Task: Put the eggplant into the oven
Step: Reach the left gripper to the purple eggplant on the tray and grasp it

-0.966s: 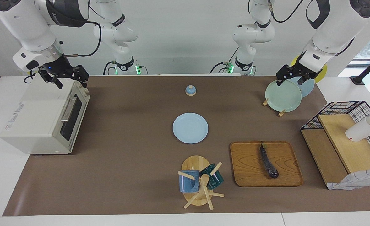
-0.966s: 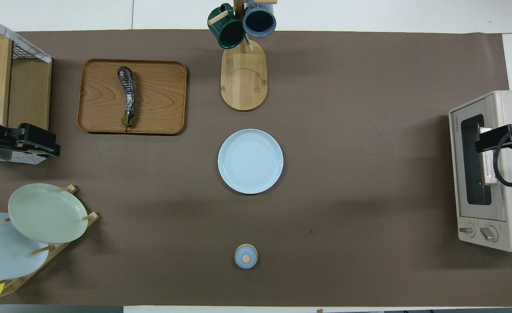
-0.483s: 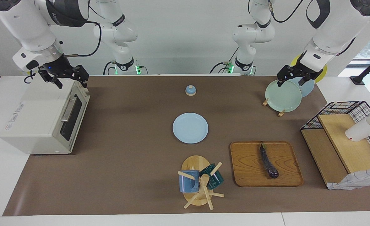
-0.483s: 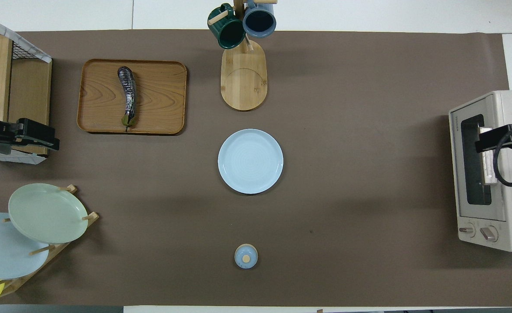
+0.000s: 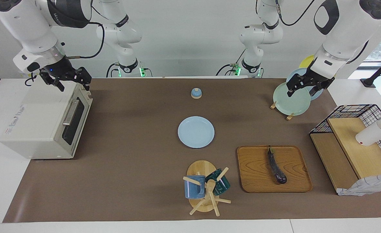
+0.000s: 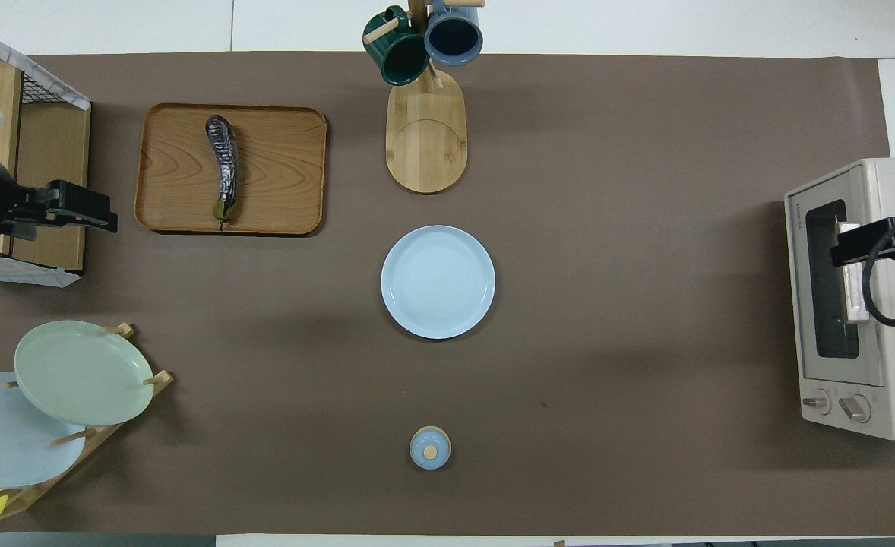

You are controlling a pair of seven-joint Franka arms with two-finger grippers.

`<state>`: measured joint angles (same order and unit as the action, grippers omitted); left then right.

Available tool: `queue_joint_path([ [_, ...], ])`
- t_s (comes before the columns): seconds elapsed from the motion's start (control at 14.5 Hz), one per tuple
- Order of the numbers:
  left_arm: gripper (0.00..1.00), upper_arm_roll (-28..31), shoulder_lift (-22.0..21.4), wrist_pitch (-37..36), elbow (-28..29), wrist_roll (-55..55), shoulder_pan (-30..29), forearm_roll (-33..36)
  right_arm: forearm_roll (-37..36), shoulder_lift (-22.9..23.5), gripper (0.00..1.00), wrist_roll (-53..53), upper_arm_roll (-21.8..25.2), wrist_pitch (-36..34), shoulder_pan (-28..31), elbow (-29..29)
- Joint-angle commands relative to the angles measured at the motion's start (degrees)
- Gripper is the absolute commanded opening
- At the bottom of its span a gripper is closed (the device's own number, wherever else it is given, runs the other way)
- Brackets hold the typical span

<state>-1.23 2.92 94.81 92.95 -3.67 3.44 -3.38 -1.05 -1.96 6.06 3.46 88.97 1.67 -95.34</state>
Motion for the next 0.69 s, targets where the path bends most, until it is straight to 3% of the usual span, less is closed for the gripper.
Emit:
queue_joint_path([
  [0.0,1.00,0.35,8.99,4.23,-3.11,-0.37,1.21,-0.93,1.49,-1.03,1.00,-0.70,-0.12,0.85,0.36,-1.34],
  [0.41,1.00,0.53,25.61,20.55,-6.20,-0.37,4.29,-1.11,1.40,-1.03,1.00,-0.61,-0.12,0.85,0.36,-1.34],
  [0.62,1.00,0.53,29.67,27.51,-6.20,-0.37,4.29,0.90,1.49,-1.03,1.00,-0.61,-0.04,0.85,0.62,-1.34],
])
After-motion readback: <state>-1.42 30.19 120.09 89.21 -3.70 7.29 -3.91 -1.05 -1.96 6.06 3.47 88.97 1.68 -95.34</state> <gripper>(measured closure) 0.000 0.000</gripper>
